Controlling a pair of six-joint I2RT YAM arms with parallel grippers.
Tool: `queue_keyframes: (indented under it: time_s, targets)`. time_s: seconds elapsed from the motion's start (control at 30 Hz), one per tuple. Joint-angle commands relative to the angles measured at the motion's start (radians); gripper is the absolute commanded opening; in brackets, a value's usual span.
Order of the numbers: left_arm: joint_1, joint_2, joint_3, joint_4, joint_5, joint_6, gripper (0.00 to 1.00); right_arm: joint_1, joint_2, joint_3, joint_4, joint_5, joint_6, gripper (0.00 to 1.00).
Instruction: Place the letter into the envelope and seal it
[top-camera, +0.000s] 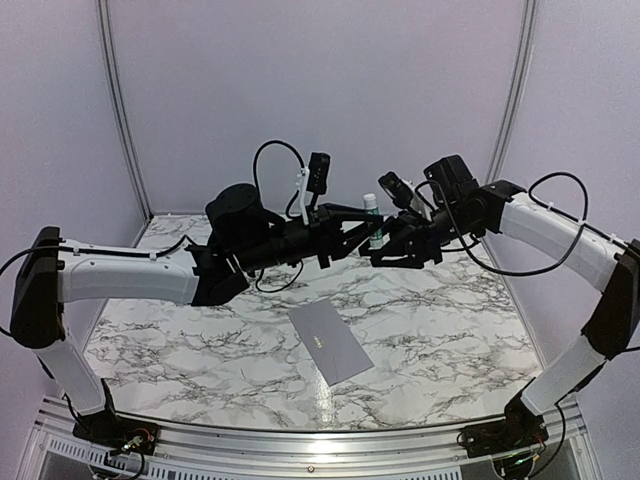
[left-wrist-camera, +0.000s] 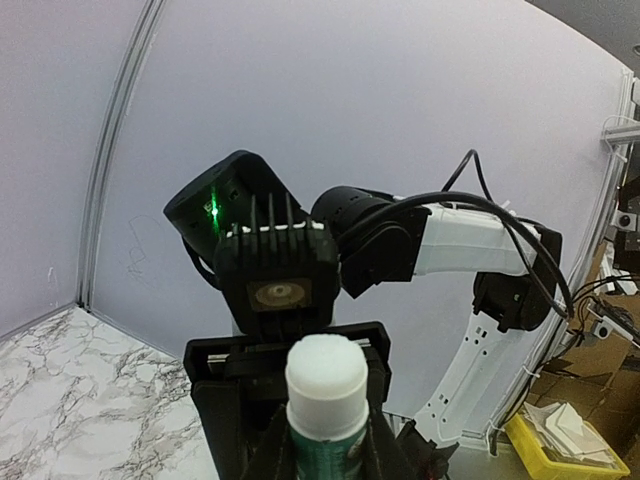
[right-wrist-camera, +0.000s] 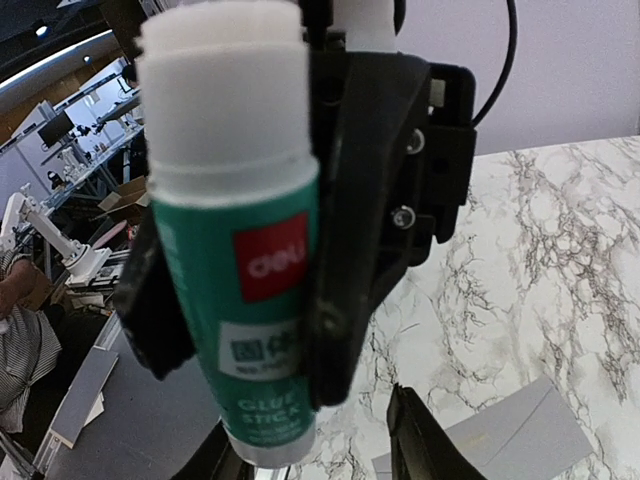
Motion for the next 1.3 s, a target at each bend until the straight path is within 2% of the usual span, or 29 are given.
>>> queue_keyframes:
  time_s: [0.0,0.17,0.33,0.57,0.67,0.7,0.77,0.83,0.9,0.93,1.03,1.13,1.17,1.27]
  targets:
    - [0.007,0.003,-0.012,0.059,0.023,-0.015,0.0,0.01,-0.04,0.021,0.023,-0.058,0.021,0.4]
    - [0.011,-0.001,-0.024,0.068,0.006,-0.018,0.0,0.01,-0.05,0.01,0.029,-0.074,0.03,0.41]
    - [0.017,0.001,-0.031,0.074,-0.004,-0.022,0.0,0.01,-0.047,-0.008,0.069,-0.074,0.076,0.27]
    - [0.019,0.0,-0.037,0.078,-0.02,-0.017,0.0,0.01,-0.044,-0.016,0.123,-0.045,0.15,0.0]
    - [0.018,0.007,-0.045,0.077,-0.082,-0.003,0.0,0.007,-0.045,0.001,0.138,0.02,0.181,0.0]
    - [0.016,0.012,-0.05,0.077,-0.151,-0.004,0.0,0.006,-0.048,0.015,0.149,0.095,0.207,0.0]
    - [-0.006,0.034,-0.055,0.074,-0.427,-0.024,0.0,0.012,-0.064,0.037,0.199,0.344,0.26,0.0]
    - [-0.04,0.08,-0.02,0.061,-0.695,-0.031,0.0,0.029,-0.093,0.036,0.256,0.801,0.337,0.0]
    - [-0.064,0.132,0.046,0.047,-0.872,-0.065,0.0,0.037,-0.086,0.051,0.273,0.975,0.362,0.0]
    - [-0.067,0.158,0.081,0.045,-0.89,-0.074,0.0,0.051,-0.07,0.073,0.265,1.031,0.376,0.0]
    - [-0.068,0.192,0.126,0.043,-0.893,-0.097,0.0,0.056,-0.058,0.106,0.247,0.995,0.397,0.11]
    - [-0.065,0.15,0.102,0.044,-0.848,-0.053,0.0,0.045,-0.095,0.067,0.248,0.85,0.389,0.3]
    - [-0.06,0.128,0.083,0.045,-0.807,-0.036,0.0,0.029,-0.111,0.051,0.246,0.785,0.38,0.38]
    - [-0.032,0.053,0.021,0.045,-0.616,0.005,0.0,-0.056,-0.144,0.012,0.227,0.543,0.325,0.5]
